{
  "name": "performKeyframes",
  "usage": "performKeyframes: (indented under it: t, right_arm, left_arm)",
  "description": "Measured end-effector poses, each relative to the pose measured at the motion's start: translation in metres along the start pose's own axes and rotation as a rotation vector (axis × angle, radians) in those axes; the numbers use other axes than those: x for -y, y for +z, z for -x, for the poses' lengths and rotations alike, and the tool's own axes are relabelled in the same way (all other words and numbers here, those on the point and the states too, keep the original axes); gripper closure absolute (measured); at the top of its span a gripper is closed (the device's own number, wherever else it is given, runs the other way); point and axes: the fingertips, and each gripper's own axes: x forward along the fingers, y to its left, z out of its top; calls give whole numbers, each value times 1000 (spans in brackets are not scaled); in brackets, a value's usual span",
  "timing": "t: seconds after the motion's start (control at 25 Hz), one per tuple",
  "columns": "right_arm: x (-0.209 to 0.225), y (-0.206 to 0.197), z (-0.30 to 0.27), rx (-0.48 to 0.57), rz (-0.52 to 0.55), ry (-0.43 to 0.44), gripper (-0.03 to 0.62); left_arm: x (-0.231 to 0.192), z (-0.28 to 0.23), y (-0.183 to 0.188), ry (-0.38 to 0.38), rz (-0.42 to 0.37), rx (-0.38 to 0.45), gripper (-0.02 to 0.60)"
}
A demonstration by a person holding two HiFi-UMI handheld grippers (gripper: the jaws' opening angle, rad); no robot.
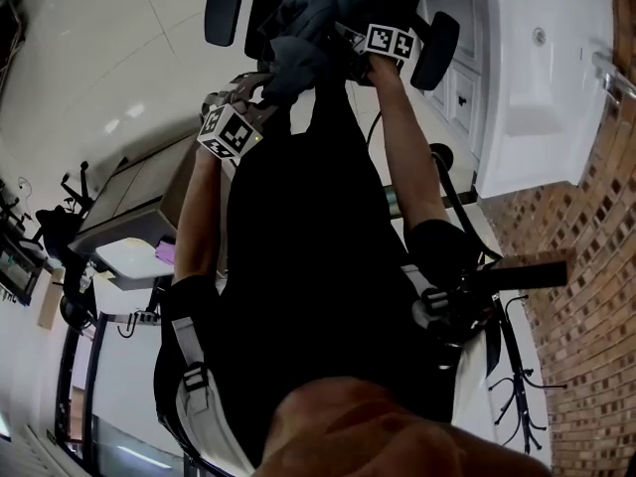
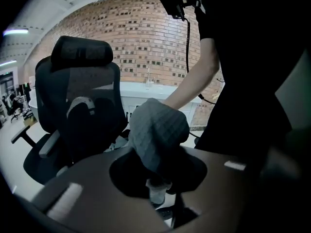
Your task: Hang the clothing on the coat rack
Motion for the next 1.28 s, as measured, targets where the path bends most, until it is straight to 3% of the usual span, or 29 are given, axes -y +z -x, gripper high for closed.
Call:
performKeyframes:
  t: [0.04,0.08,0.12,0.16,0.24,0.32,0.4,0.44,0.56,0.68,0.84,0.96,1.04,1.12,1.28]
  right_arm:
    - [4,-4,-4,-9,-33,-16,381]
    - [6,-5,-3,-6,-60,-28,534]
    - [5,-3,3,13,-85,-28,577]
    - [-2,1,15,45,-107,-12,579]
    - [-32,18,53,134,-137,61,579]
    - [-74,42,105,249,-175,172,579]
    - [-114,67,158,344,-142,257,580]
    - [-134,77,179,375,-92,291,580]
    - [-189,91,216,427,-13,382,580]
    - [-221,88,232,467,-66,447,580]
    - [-259,79,245,474,-73,522,580]
    - [-288,78,256,475,-45,583,580]
    - [-302,78,261,469,-17,603,580]
    - [-308,77,264,460,14,596,580]
    - [-307,77,271,471,23,599,580]
  left_arm:
    - [1,2,1,6,-2,2,518]
    - [0,4,0,16,0,2,518]
    - [-2,8,-2,33,12,3,518]
    - [-7,13,-7,58,43,11,518]
    - [-28,27,-25,127,200,64,517]
    - [-56,43,-52,207,463,133,497]
    - [-76,58,-74,277,638,157,346]
    - [-81,64,-79,303,657,150,241]
    - [-92,78,-64,367,567,130,179]
    - [-98,72,-12,392,363,149,179]
    - [-83,11,78,225,26,144,179]
    - [-92,-28,106,148,-101,97,179]
    - [-97,-43,115,118,-153,76,179]
    - [-102,-40,128,110,-142,117,188]
    - [-110,-19,142,44,-49,222,363]
